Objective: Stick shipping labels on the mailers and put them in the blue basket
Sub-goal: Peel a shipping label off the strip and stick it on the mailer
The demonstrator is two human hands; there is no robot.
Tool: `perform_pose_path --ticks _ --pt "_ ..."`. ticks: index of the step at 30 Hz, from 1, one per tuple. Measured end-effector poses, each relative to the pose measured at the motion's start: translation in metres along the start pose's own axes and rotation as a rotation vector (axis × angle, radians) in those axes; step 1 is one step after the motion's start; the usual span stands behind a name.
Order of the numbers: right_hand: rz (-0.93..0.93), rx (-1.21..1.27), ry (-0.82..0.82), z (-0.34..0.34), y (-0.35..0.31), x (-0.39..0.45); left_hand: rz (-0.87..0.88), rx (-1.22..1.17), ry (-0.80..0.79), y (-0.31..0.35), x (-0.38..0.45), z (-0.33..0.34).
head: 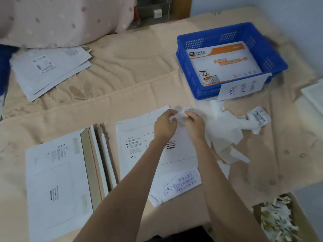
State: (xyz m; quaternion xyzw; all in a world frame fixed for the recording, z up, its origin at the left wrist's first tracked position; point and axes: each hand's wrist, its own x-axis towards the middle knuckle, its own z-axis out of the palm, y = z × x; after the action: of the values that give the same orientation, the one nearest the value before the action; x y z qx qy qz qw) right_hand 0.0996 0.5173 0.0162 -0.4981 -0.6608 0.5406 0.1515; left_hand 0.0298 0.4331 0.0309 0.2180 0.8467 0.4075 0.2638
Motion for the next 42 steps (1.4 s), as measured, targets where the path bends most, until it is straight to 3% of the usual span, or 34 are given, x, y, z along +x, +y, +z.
perform_pose_path --ticks 3,8,18,23,28,33,42 --pt "0.013 0.172 0.068 -0.015 -0.003 -0.015 -0.024 -0.229 -0.007 0.014 -0.014 0.009" --pt "0.029 0.251 0.208 -0.052 0.013 -0.037 0.004 -0.293 -0.144 0.028 -0.041 0.044" --pt "0.210 0.118 0.658 -0.161 0.053 0.013 -0.083 -0.339 -0.261 0.091 -0.044 0.125" --pt "0.369 -0.072 0.553 -0.200 0.075 0.040 -0.101 -0.295 -0.304 0.121 -0.031 0.166" --pt "0.375 -0.117 0.442 -0.211 0.087 0.054 -0.125 -0.248 -0.300 0.136 -0.021 0.196" --pt "0.269 0.024 0.503 -0.215 0.090 0.056 -0.087 -0.207 -0.227 0.143 -0.019 0.212" --pt "-0.351 -0.107 0.516 -0.200 0.067 0.032 -0.192 -0.494 -0.145 0.156 -0.015 0.212"
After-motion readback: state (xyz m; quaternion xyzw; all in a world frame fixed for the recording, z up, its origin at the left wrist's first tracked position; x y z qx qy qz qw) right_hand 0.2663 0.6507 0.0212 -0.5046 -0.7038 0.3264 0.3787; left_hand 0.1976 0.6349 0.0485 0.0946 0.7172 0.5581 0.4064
